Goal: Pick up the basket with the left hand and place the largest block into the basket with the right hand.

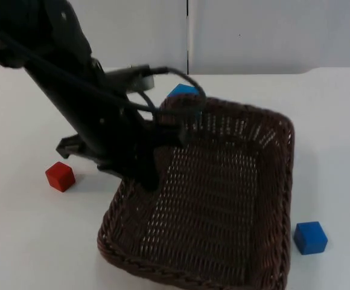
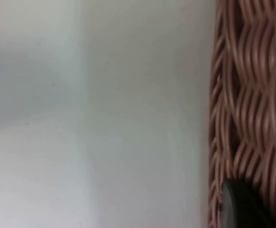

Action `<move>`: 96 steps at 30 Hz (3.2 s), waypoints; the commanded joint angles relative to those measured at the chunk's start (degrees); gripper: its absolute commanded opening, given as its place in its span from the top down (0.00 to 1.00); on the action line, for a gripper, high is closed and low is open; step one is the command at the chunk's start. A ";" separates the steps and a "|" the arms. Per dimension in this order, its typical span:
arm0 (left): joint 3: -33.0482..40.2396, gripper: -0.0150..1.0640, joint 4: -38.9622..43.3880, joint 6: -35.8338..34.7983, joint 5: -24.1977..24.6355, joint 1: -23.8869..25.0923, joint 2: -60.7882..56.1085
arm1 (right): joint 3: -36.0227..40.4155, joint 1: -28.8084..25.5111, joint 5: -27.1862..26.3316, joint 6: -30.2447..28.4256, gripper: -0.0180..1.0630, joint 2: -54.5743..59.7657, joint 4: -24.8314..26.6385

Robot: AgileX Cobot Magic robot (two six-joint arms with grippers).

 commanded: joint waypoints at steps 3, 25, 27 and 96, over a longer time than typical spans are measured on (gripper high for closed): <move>-0.15 0.99 -0.46 0.02 1.58 -0.01 -5.63 | 0.04 -0.27 -0.33 -0.45 0.01 -0.21 0.00; -0.15 0.99 2.73 1.40 5.59 -0.01 -11.62 | 0.04 -0.27 -0.33 -0.45 0.01 -0.21 0.00; -0.15 0.99 2.73 1.37 5.71 -0.01 -11.62 | 0.04 -0.27 -0.33 -0.45 0.01 -0.21 0.00; 13.15 0.99 -3.45 -4.16 5.39 17.23 -16.50 | -29.59 -0.15 -29.93 -9.56 0.01 71.08 8.21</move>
